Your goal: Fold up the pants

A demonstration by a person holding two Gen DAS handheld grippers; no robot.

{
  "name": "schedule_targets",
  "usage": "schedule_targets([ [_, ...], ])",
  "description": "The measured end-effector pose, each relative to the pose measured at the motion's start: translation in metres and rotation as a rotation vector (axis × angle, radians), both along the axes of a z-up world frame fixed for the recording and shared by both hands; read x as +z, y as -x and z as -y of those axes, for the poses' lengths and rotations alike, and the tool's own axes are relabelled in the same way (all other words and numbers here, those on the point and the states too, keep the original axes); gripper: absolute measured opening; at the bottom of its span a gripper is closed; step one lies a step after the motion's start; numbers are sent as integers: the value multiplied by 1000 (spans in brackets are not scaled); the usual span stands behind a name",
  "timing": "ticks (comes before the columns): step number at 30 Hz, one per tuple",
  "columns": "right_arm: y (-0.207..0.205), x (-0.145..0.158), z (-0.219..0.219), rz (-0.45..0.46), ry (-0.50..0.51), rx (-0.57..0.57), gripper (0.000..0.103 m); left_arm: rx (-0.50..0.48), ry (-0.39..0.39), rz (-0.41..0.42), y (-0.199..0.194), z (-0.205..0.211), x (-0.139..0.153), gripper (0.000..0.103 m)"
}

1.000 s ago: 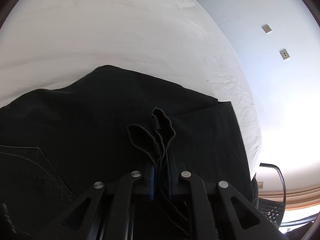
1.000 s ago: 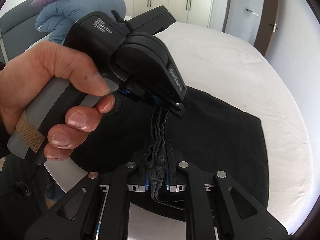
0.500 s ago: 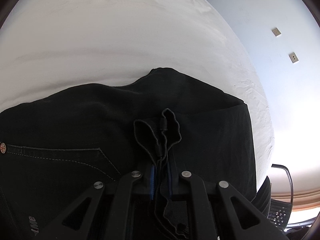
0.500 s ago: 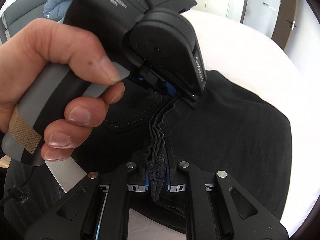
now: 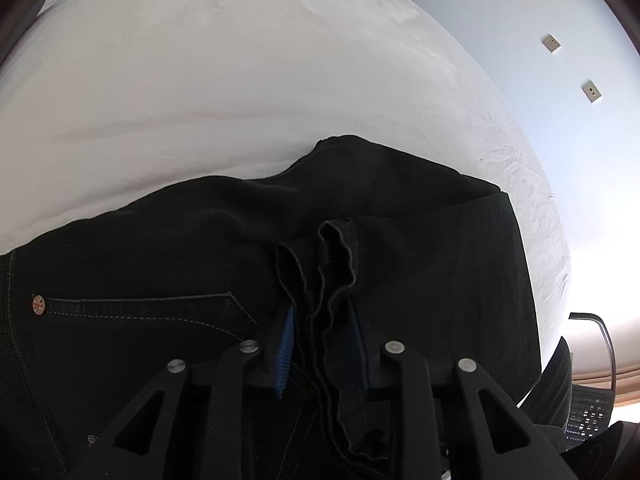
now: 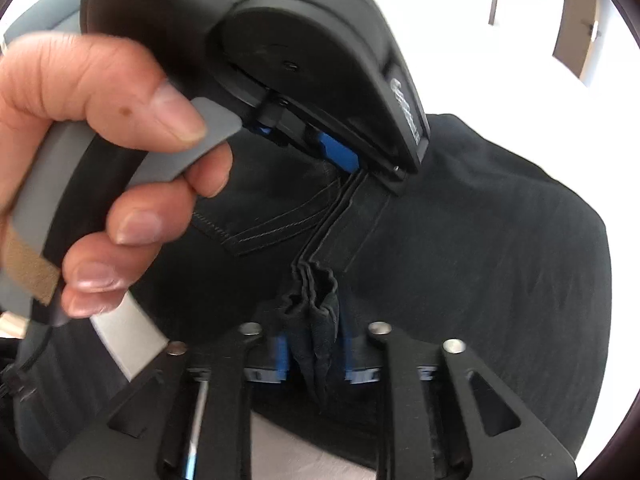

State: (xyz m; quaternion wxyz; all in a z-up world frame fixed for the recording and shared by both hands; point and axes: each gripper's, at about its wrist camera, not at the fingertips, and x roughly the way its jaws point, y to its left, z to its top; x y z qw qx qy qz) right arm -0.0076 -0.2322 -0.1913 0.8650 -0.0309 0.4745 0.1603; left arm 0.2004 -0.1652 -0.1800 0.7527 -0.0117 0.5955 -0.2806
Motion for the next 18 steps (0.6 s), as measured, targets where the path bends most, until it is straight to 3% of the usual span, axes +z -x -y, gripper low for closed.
schedule_targets([
  [1,4,3,7,-18,-32,5,66,4,-23,19,3,-1,3,43],
  [2,9,7,15,-21,-68,5,76,15,-58,49,6,-2,6,62],
  [3,17,14,24,-15,-106,10,81,29,-93,90,9,-4,11,73],
  [4,26,19,34,-8,-138,16,81,42,-125,119,11,-5,15,77],
  [6,40,33,60,1,-217,16,81,90,-206,200,19,-6,27,78],
  [8,47,48,97,17,-319,-9,81,120,-232,282,33,-1,44,78],
  [9,47,53,119,7,-365,-31,79,122,-235,329,43,6,53,78],
  [11,44,54,166,-26,-464,-75,58,104,-253,394,64,25,61,78],
  [15,15,37,268,-98,-645,-182,26,0,-269,383,100,67,34,77],
  [17,-5,27,300,-129,-705,-215,26,-22,-290,296,106,77,5,65],
  [18,-14,19,313,-147,-743,-214,26,-3,-288,295,111,78,-3,65],
])
